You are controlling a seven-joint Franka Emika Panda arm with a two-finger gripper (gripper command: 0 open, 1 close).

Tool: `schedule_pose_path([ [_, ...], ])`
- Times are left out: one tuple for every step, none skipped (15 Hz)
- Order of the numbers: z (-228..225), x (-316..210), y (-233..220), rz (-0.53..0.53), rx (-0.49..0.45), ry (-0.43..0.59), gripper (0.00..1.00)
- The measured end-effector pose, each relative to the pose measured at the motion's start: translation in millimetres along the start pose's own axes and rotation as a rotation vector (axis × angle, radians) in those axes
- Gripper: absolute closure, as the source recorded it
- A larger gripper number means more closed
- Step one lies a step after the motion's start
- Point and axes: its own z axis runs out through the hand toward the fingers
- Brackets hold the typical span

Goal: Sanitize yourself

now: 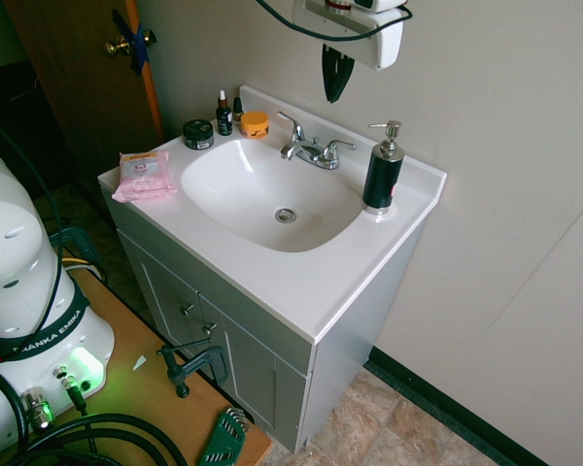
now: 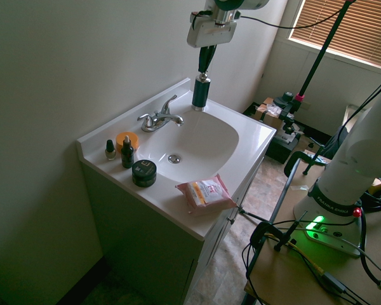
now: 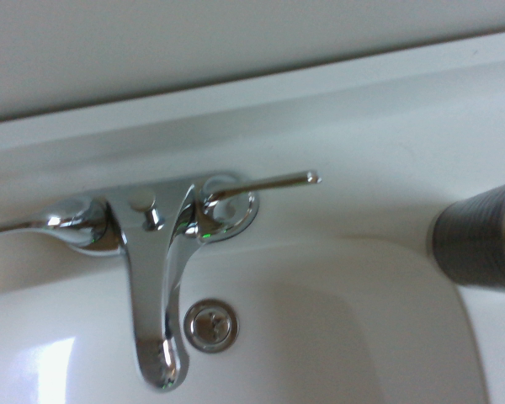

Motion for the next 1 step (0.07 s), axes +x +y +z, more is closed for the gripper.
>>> schedule_pose_path([
  [3.9, -7.8, 1.9, -0.009, -0.006, -0.005, 0.00],
])
